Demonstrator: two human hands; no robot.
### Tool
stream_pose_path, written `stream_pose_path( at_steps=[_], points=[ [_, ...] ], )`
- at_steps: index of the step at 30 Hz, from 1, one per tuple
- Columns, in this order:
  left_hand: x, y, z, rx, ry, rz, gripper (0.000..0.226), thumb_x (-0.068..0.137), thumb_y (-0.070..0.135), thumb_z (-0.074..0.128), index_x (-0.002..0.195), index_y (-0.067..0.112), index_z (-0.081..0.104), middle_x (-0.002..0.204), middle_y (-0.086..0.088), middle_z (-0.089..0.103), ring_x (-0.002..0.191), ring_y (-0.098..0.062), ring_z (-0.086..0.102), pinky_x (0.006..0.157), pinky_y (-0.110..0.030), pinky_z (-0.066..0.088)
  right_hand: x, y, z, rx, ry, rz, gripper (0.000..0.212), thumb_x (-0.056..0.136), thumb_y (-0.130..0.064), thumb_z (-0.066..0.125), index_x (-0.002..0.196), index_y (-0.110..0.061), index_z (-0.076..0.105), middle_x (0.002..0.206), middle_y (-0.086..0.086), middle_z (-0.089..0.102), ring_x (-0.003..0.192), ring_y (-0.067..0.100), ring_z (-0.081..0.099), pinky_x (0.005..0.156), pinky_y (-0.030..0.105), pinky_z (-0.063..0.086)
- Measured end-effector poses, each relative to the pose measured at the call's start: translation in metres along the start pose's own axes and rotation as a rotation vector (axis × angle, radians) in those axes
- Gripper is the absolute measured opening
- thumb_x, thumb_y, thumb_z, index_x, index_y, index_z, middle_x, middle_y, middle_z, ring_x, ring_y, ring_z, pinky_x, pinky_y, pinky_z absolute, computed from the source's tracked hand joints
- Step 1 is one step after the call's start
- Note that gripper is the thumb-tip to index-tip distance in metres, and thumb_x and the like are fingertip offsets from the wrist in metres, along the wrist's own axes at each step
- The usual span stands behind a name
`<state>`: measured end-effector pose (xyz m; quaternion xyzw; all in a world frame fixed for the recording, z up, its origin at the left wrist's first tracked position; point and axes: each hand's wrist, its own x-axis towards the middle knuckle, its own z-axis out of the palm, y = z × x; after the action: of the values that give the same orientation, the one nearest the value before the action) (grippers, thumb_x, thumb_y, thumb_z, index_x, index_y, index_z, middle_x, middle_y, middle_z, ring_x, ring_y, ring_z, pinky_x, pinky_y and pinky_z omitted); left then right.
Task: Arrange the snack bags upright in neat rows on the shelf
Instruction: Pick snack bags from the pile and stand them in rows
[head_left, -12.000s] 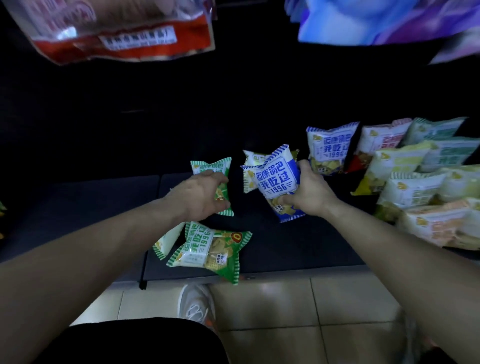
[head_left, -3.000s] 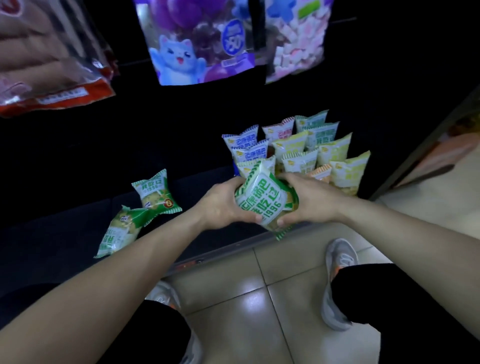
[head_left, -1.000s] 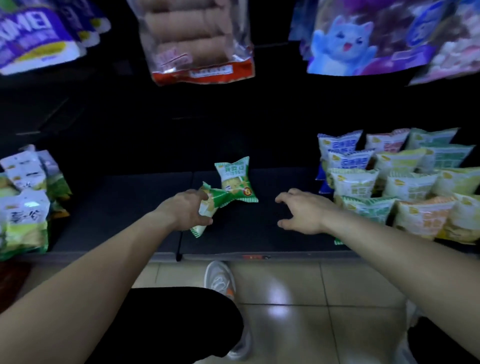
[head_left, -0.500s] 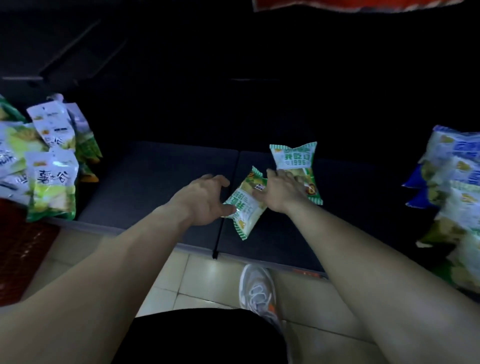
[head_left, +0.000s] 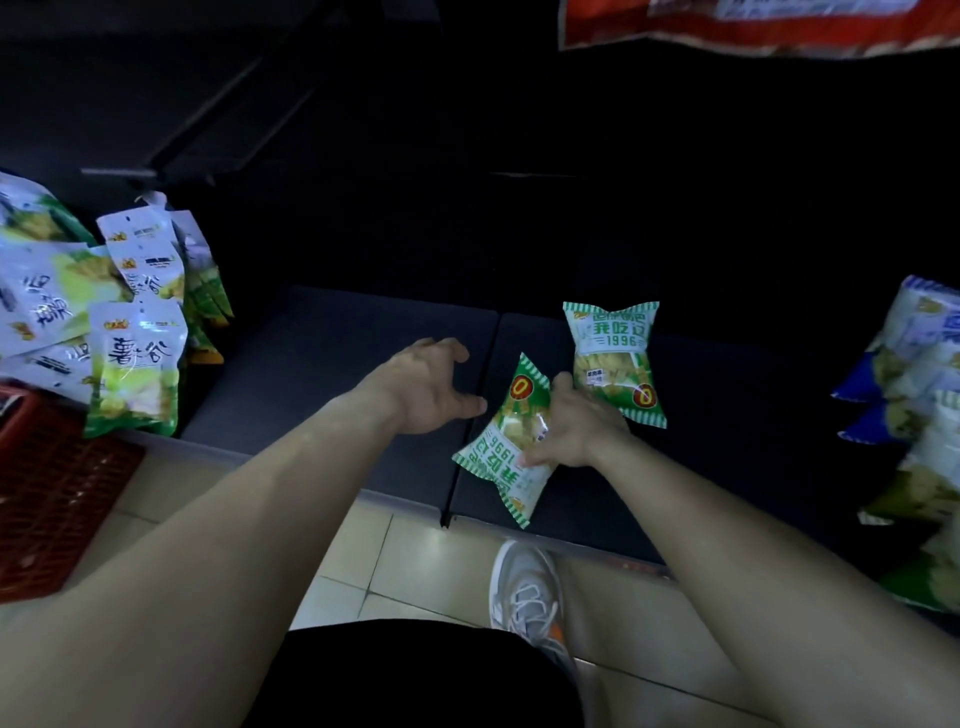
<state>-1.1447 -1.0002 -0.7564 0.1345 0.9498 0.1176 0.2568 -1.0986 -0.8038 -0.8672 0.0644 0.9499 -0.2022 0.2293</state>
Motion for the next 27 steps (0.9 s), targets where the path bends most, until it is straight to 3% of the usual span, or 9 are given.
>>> stream_pose_path(
  at_steps=[2, 5, 7, 13, 15, 18, 23, 25, 27],
  points=[
    [-0.004, 0.003, -0.005, -0.011, 0.011, 0.002, 0.079, 0.08, 0.052, 0.071, 0.145, 0.023, 0.037, 0.145, -0.006, 0.041, 0.132, -0.025, 0.042, 0.106, -0.04, 0.038, -0.018, 0.01, -0.006, -0.026, 0.046, -0.035, 0.101, 0.047, -0.066, 0.086, 0.117, -0.021, 0.03, 0.109, -0.001, 0.059, 0.097, 0.022, 0.06, 0.068, 0.034, 0.043],
    [-0.013, 0.009, -0.013, -0.013, -0.009, 0.013, 0.083, 0.079, 0.05, 0.073, 0.147, 0.021, 0.035, 0.148, -0.008, 0.039, 0.135, -0.025, 0.039, 0.109, -0.04, 0.036, -0.054, 0.031, -0.029, 0.014, 0.077, -0.041, 0.113, 0.042, -0.072, 0.083, 0.13, -0.024, 0.031, 0.123, -0.002, 0.056, 0.11, 0.023, 0.056, 0.082, 0.037, 0.047],
    [-0.02, 0.018, -0.017, -0.017, -0.032, 0.03, 0.086, 0.078, 0.05, 0.075, 0.148, 0.021, 0.033, 0.149, -0.008, 0.038, 0.135, -0.024, 0.039, 0.109, -0.039, 0.035, -0.083, 0.048, -0.052, 0.076, 0.094, -0.043, 0.107, 0.037, -0.075, 0.081, 0.124, -0.031, 0.036, 0.121, -0.006, 0.054, 0.11, 0.019, 0.054, 0.086, 0.039, 0.048],
    [-0.044, 0.072, -0.019, -0.087, -0.079, 0.172, 0.099, 0.07, 0.054, 0.08, 0.15, 0.022, 0.03, 0.151, -0.002, 0.039, 0.135, -0.02, 0.04, 0.105, -0.031, 0.037, -0.174, 0.094, -0.117, 0.188, 0.222, -0.046, 0.086, 0.031, -0.076, 0.083, 0.097, -0.046, 0.039, 0.101, -0.019, 0.052, 0.091, 0.001, 0.053, 0.072, 0.03, 0.047],
    [-0.058, 0.099, -0.017, -0.169, -0.102, 0.241, 0.103, 0.066, 0.056, 0.082, 0.149, 0.024, 0.031, 0.15, 0.002, 0.041, 0.134, -0.018, 0.041, 0.098, -0.026, 0.035, -0.207, 0.104, -0.134, 0.21, 0.284, -0.056, 0.089, 0.03, -0.081, 0.08, 0.101, -0.046, 0.039, 0.103, -0.018, 0.054, 0.091, 0.002, 0.055, 0.074, 0.033, 0.051],
    [-0.078, 0.143, -0.01, -0.241, -0.13, 0.347, 0.109, 0.06, 0.063, 0.082, 0.149, 0.029, 0.03, 0.149, 0.008, 0.042, 0.132, -0.017, 0.043, 0.103, -0.03, 0.038, -0.251, 0.115, -0.153, 0.251, 0.356, -0.095, 0.095, 0.031, -0.085, 0.076, 0.109, -0.045, 0.039, 0.106, -0.019, 0.058, 0.091, 0.001, 0.058, 0.071, 0.031, 0.052],
    [-0.104, 0.205, 0.004, -0.297, -0.19, 0.493, 0.096, 0.063, 0.056, 0.084, 0.143, 0.029, 0.039, 0.125, 0.015, 0.054, 0.108, -0.006, 0.052, 0.076, -0.013, 0.039, -0.3, 0.132, -0.167, 0.36, 0.45, -0.122, 0.098, 0.036, -0.073, 0.084, 0.118, -0.046, 0.038, 0.109, -0.018, 0.061, 0.094, 0.002, 0.063, 0.075, 0.035, 0.056],
    [-0.11, 0.221, 0.011, -0.339, -0.202, 0.515, 0.088, 0.062, 0.055, 0.085, 0.137, 0.031, 0.046, 0.112, 0.023, 0.053, 0.105, -0.003, 0.054, 0.08, -0.016, 0.043, -0.311, 0.142, -0.165, 0.409, 0.471, -0.109, 0.103, 0.035, -0.076, 0.082, 0.122, -0.045, 0.038, 0.113, -0.018, 0.059, 0.098, 0.005, 0.062, 0.078, 0.032, 0.054],
    [-0.112, 0.231, 0.018, -0.346, -0.179, 0.524, 0.085, 0.06, 0.055, 0.085, 0.133, 0.03, 0.05, 0.116, 0.02, 0.055, 0.11, -0.004, 0.055, 0.092, -0.026, 0.047, -0.315, 0.153, -0.161, 0.415, 0.472, -0.087, 0.108, 0.035, -0.08, 0.08, 0.126, -0.043, 0.035, 0.119, -0.016, 0.056, 0.103, 0.008, 0.059, 0.079, 0.03, 0.05]
  ],
)
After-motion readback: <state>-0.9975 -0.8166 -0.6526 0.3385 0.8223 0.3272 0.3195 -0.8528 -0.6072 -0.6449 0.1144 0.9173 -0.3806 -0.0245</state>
